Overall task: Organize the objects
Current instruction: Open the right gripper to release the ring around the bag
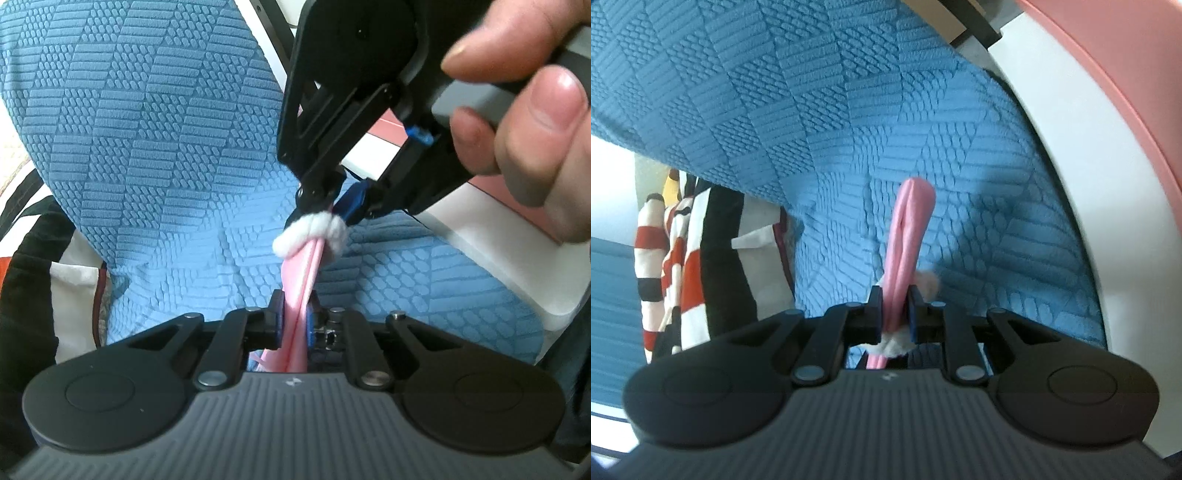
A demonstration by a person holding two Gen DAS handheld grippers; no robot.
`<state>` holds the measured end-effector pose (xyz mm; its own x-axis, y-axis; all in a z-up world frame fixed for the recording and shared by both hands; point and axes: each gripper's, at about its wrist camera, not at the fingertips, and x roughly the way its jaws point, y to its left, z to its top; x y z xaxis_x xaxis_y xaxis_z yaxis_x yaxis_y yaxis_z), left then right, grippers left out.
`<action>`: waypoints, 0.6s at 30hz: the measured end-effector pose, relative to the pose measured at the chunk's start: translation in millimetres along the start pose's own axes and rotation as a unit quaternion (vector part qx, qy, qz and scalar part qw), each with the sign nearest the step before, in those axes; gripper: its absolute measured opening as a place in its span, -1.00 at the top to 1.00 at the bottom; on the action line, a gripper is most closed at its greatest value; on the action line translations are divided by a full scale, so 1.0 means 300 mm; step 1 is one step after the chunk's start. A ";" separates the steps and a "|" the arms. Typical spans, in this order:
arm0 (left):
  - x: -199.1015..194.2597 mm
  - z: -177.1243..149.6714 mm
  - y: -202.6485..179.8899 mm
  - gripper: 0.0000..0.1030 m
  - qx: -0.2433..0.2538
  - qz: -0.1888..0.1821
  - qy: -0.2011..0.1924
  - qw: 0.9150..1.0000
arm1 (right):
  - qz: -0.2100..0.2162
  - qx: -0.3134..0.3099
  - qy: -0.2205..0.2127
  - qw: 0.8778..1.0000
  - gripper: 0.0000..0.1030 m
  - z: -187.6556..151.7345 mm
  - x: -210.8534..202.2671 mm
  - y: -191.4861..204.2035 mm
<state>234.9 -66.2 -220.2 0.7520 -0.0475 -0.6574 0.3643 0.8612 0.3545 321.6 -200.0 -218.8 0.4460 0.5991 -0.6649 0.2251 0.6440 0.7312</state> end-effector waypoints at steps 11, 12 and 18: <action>0.022 0.004 0.063 0.70 -0.069 -0.024 0.016 0.997 | -0.004 -0.034 -0.029 0.999 0.30 0.006 -0.047 0.046; 0.024 0.004 0.071 0.69 -0.078 -0.026 0.018 0.996 | 0.007 -0.031 -0.029 0.999 0.30 0.002 -0.059 0.046; 0.037 0.008 0.104 0.67 -0.107 -0.036 0.028 0.993 | 0.024 -0.040 -0.020 0.999 0.32 -0.052 -0.087 0.060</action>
<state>256.0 -41.0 -214.8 0.6948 -0.0902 -0.7135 0.2862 0.9448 0.1593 300.5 -196.6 -190.6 0.4897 0.6110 -0.6220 0.1340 0.6522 0.7461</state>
